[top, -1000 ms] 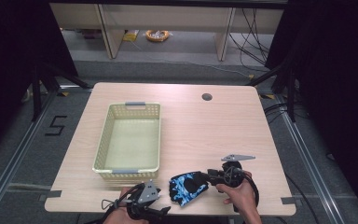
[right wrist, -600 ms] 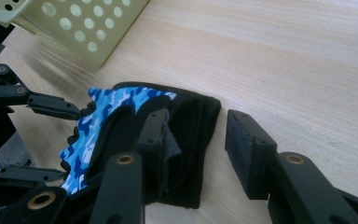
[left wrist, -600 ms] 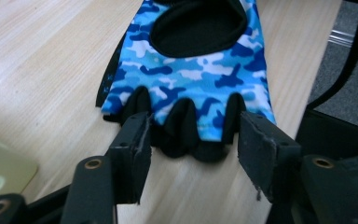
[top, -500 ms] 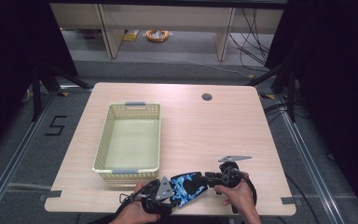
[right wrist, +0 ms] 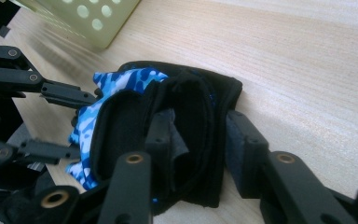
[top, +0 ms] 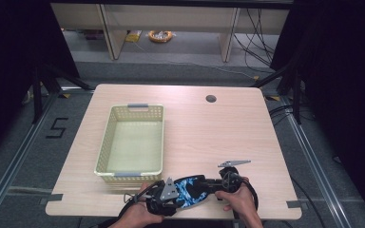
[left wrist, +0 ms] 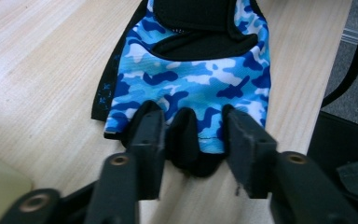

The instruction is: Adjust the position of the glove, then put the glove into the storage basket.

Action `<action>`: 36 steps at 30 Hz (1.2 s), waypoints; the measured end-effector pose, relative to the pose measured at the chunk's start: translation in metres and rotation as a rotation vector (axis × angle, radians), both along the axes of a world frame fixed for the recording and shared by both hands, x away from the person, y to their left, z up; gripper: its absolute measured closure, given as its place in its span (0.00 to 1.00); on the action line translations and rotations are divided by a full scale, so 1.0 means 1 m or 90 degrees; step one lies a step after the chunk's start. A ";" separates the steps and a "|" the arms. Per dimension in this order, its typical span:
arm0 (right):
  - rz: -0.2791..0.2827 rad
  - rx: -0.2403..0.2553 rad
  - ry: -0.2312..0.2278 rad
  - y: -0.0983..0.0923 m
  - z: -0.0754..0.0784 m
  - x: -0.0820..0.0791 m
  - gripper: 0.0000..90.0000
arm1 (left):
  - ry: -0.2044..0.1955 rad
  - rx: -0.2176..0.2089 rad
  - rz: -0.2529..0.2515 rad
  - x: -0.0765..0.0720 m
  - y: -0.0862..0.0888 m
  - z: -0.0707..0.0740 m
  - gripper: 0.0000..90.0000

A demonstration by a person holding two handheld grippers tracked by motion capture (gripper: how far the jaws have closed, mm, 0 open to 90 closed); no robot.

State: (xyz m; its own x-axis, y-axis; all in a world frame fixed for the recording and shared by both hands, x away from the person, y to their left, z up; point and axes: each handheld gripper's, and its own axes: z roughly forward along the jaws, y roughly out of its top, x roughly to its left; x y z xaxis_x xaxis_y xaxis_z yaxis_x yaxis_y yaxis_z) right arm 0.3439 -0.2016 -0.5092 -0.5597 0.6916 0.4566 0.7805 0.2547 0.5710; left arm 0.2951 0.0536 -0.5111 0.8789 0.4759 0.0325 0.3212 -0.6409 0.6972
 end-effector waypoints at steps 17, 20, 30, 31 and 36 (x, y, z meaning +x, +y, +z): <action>0.006 0.042 -0.053 -0.006 0.003 -0.006 0.96 | -0.029 -0.011 0.006 0.001 0.005 0.001 0.86; 0.003 0.050 -0.066 -0.007 0.007 -0.009 0.96 | -0.029 -0.015 0.005 0.001 0.006 0.003 0.87; -0.003 0.066 -0.083 -0.008 0.014 -0.016 0.96 | -0.049 -0.030 0.006 -0.003 0.008 0.010 0.88; -0.005 0.069 -0.085 -0.008 0.015 -0.017 0.96 | -0.056 -0.025 0.002 -0.003 0.009 0.011 0.88; -0.011 0.081 -0.083 -0.005 0.022 -0.022 0.96 | -0.070 -0.026 -0.006 -0.007 0.012 0.018 0.88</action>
